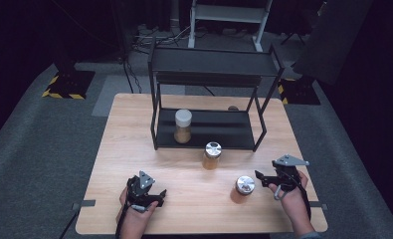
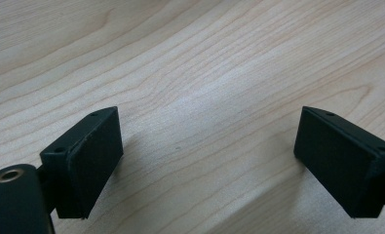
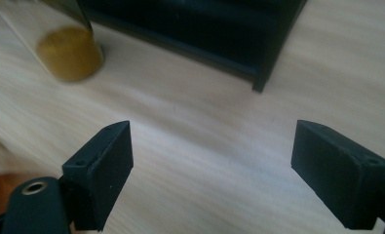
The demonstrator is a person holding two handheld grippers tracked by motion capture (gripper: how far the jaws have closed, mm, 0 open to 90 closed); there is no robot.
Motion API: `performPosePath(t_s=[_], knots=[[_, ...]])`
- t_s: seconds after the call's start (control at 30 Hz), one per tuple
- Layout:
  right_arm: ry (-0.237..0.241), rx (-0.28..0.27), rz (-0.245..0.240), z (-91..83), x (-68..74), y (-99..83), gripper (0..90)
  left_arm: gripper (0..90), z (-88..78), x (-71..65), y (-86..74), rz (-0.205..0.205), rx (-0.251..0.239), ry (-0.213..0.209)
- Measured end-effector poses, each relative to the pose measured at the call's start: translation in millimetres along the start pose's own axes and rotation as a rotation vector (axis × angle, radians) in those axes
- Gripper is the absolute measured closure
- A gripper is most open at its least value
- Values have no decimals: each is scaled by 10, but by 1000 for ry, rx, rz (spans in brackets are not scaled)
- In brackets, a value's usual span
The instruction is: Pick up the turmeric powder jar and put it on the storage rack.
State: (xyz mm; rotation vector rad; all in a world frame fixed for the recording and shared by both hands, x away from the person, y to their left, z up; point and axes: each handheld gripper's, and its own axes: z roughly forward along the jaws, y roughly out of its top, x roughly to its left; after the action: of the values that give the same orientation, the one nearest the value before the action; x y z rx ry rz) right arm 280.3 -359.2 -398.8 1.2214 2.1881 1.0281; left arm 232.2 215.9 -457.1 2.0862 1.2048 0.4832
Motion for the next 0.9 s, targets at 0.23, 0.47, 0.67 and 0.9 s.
performPosePath(t_s=[0.23,0.47,0.67,0.9], knots=[[49,-51,-4,-46,58,345,134,104,2,-2,2,3,0,-1],[97,-60,-60,19,237,691,128,104,0,-18,2,9,-1,3],[150,-45,-107,209,404,951,122,104,-4,-40,-5,19,-4,10],[206,1,-124,490,562,1114,110,104,-2,-31,-6,24,-5,6]])
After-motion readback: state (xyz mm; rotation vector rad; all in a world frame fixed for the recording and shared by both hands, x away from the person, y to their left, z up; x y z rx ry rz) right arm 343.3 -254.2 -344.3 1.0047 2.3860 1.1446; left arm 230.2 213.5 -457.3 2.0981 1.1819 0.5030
